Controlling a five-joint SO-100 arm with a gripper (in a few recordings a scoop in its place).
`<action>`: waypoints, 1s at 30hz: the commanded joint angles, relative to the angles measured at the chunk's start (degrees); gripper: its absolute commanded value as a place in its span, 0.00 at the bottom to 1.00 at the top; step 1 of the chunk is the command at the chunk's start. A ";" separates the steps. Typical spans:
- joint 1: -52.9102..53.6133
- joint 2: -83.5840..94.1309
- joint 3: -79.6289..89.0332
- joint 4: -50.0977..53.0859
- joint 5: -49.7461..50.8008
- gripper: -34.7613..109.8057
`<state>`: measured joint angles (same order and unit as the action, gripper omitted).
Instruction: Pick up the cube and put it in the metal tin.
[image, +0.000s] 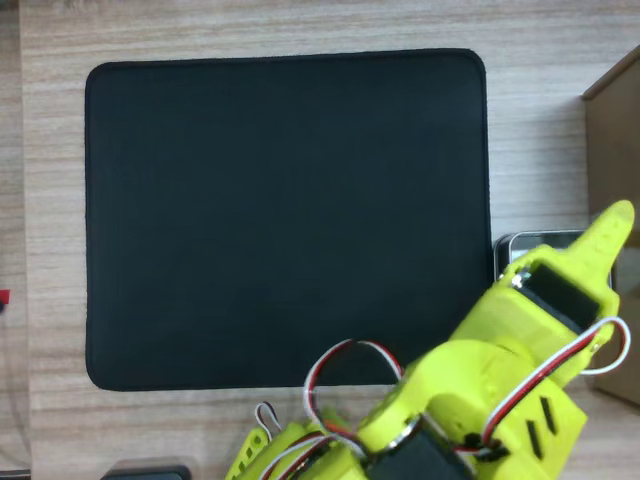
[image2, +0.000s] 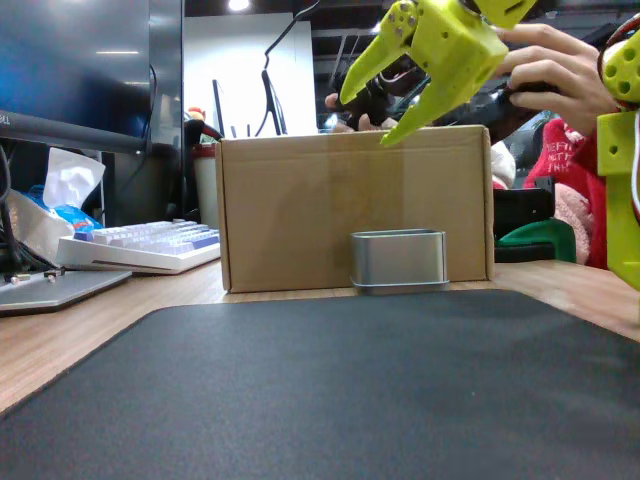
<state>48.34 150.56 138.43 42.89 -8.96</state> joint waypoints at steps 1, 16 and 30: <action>-1.58 5.54 -1.49 0.88 2.29 0.42; -38.23 31.03 15.38 3.69 9.58 0.30; -47.90 42.10 38.23 2.81 7.82 0.24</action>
<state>0.26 191.69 175.78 46.23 -0.70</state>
